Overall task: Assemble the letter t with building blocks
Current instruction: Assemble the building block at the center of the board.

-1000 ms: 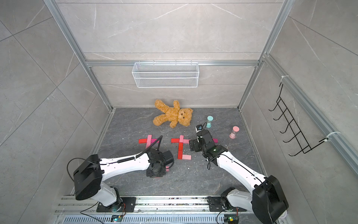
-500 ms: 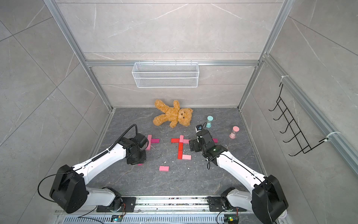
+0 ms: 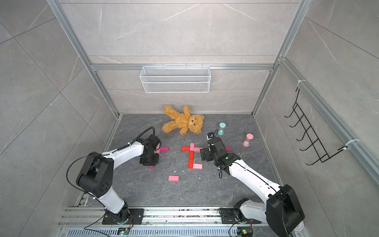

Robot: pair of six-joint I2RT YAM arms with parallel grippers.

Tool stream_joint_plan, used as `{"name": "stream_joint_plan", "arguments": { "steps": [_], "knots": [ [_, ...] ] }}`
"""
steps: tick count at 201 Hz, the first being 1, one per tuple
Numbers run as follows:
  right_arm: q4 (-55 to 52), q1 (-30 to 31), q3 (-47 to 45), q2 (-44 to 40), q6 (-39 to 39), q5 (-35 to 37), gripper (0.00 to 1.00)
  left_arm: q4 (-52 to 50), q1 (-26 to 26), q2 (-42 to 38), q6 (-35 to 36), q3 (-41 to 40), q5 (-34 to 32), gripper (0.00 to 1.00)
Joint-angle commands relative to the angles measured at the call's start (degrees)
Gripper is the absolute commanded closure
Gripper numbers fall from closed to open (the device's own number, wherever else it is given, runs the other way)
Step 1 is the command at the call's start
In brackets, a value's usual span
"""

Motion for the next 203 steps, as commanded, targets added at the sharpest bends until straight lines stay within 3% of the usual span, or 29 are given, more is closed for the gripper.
{"name": "stream_joint_plan", "arguments": {
  "steps": [1, 100, 203],
  "knots": [
    [-1.4, -0.1, 1.8, 0.0, 0.2, 0.6, 0.00, 1.2, 0.3, 1.6, 2.7, 2.3, 0.9, 0.99],
    [-1.5, -0.1, 1.8, 0.0, 0.1, 0.7, 0.00, -0.3, 0.7, 6.4, 0.5, 4.7, 4.7, 0.95],
    [-1.4, -0.1, 1.5, -0.2, 0.2, 1.0, 0.00, -2.0, 1.3, 8.0, -0.9, 5.6, 6.5, 0.80]
  ]
}}
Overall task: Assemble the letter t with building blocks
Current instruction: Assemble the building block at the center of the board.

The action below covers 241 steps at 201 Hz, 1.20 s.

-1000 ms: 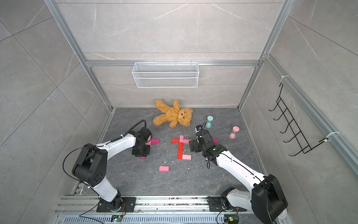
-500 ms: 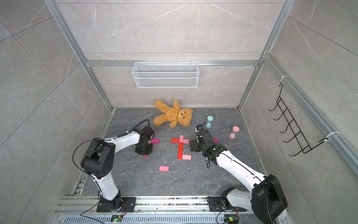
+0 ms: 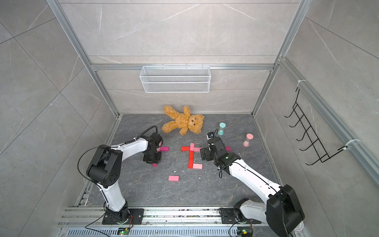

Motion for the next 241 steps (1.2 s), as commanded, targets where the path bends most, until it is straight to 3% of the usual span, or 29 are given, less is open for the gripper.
{"name": "stream_joint_plan", "arguments": {
  "steps": [1, 68, 215, 241],
  "knots": [
    [-1.1, -0.1, 1.2, -0.2, 0.2, 0.7, 0.00, -1.7, 0.2, 1.3, -0.7, 1.0, 2.0, 0.80],
    [-1.1, -0.2, 1.1, -0.3, 0.2, 0.9, 0.00, -1.9, 0.4, 1.6, -0.4, 1.2, 2.2, 0.72],
    [-0.9, -0.1, 1.4, 0.2, 0.2, 0.9, 0.00, -3.6, 0.4, 2.0, 0.9, 2.3, 0.7, 0.64],
    [-0.9, -0.1, 1.5, 0.1, 0.1, 0.9, 0.00, -3.6, 0.4, 2.2, 1.0, 2.4, 0.6, 0.57]
  ]
}}
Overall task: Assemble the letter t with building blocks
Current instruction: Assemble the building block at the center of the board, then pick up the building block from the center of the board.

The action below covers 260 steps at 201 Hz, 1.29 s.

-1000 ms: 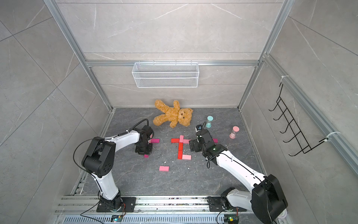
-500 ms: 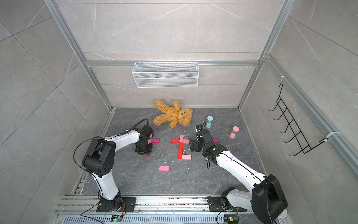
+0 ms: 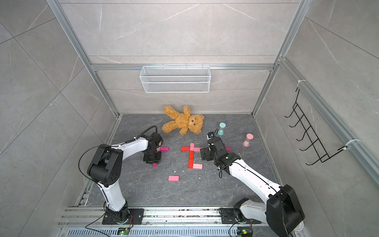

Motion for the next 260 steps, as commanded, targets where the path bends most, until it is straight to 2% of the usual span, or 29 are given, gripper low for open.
{"name": "stream_joint_plan", "arguments": {
  "steps": [1, 65, 68, 73, 78, 85, 92, 98, 143, 200, 228, 260],
  "knots": [
    [-0.9, -0.1, 1.5, 0.1, 0.1, 0.7, 0.00, -2.2, 0.1, 1.2, 0.9, 1.3, -0.1, 0.57],
    [-0.9, -0.1, 1.4, 0.0, 0.1, 0.8, 0.00, -2.2, 0.1, 0.4, 1.3, 1.5, -0.4, 0.53],
    [-0.9, -0.1, 1.4, 0.0, 0.1, 0.8, 0.00, -2.1, 0.1, 0.2, 1.3, 1.5, -0.4, 0.48],
    [-0.9, -0.2, 1.4, 0.0, 0.1, 0.8, 0.00, -2.1, 0.1, -0.2, 1.5, 1.5, -0.2, 0.46],
    [-0.9, -0.2, 1.5, 0.0, 0.1, 0.8, 0.00, -2.0, 0.1, -0.7, 1.6, 1.6, -0.3, 0.38],
    [-0.9, -0.3, 1.5, 0.1, 0.1, 0.8, 0.00, -2.0, 0.1, -1.5, 1.8, 1.7, 0.0, 0.37],
    [-0.9, -0.1, 1.4, 0.1, 0.1, 0.8, 0.00, -2.2, 0.1, -2.2, 2.1, 1.9, 0.2, 0.22],
    [-0.9, -0.1, 1.4, 0.1, 0.1, 0.8, 0.00, -2.4, 0.1, -2.7, 2.4, 2.2, 0.3, 0.19],
    [-0.8, -0.1, 1.3, 0.1, 0.3, 0.8, 0.00, -6.2, 0.1, -6.4, 3.7, 6.1, 0.1, 0.19],
    [-0.4, -0.2, 1.3, 0.4, 0.6, 1.0, 0.00, -6.5, -0.7, -15.5, 8.3, 7.2, 1.1, 0.21],
    [-0.4, -0.1, 1.6, 0.6, 0.7, 1.3, 0.00, -5.0, -4.4, -20.7, 12.7, 4.4, -0.7, 0.22],
    [-0.3, -0.1, 1.6, 0.4, 1.1, 2.2, 0.00, -4.3, -11.6, -23.7, 16.6, 0.6, -4.4, 0.26]
  ]
}}
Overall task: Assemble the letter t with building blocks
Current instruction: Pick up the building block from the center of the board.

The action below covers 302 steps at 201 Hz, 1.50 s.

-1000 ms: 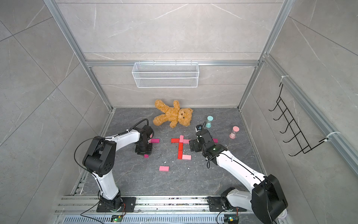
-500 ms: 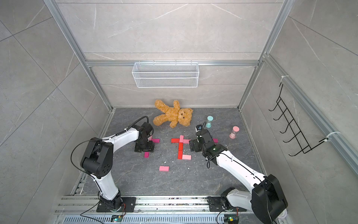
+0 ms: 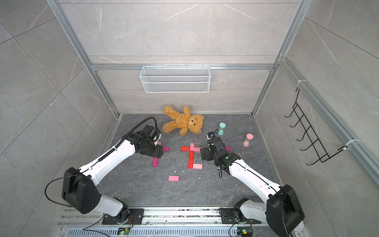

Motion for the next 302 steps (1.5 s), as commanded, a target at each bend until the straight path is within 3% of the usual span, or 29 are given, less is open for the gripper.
{"name": "stream_joint_plan", "arguments": {
  "steps": [1, 50, 74, 167, 216, 269, 302],
  "knots": [
    [-0.3, -0.1, 1.6, 0.4, 1.1, 1.6, 0.00, 0.0, -4.9, -2.3, 5.5, -2.6, -3.1, 0.26],
    [-0.2, -0.1, 1.7, 0.2, 2.1, 3.5, 0.00, 0.2, -18.2, 0.3, 11.3, -5.8, -4.7, 0.30],
    [-0.4, -0.1, 1.6, -0.3, 2.4, 4.4, 0.00, -0.3, -21.7, 3.3, 14.4, -6.5, -5.5, 0.34],
    [-0.5, -0.1, 0.6, -1.4, 2.6, 6.3, 0.00, 1.8, -23.0, 10.8, 19.4, -6.9, 0.0, 0.38],
    [0.0, -0.1, 0.6, -1.1, 2.5, 6.3, 0.00, 3.4, -23.5, 13.7, 21.6, -7.2, -1.3, 0.39],
    [-0.4, -0.1, -0.1, -2.2, 2.2, 7.2, 0.00, 8.6, -23.7, 13.8, 27.8, -9.7, -3.2, 0.39],
    [0.2, -0.1, -0.9, -2.5, 2.6, 7.3, 0.00, 12.1, -23.7, 13.7, 34.3, -12.2, -0.1, 0.41]
  ]
}}
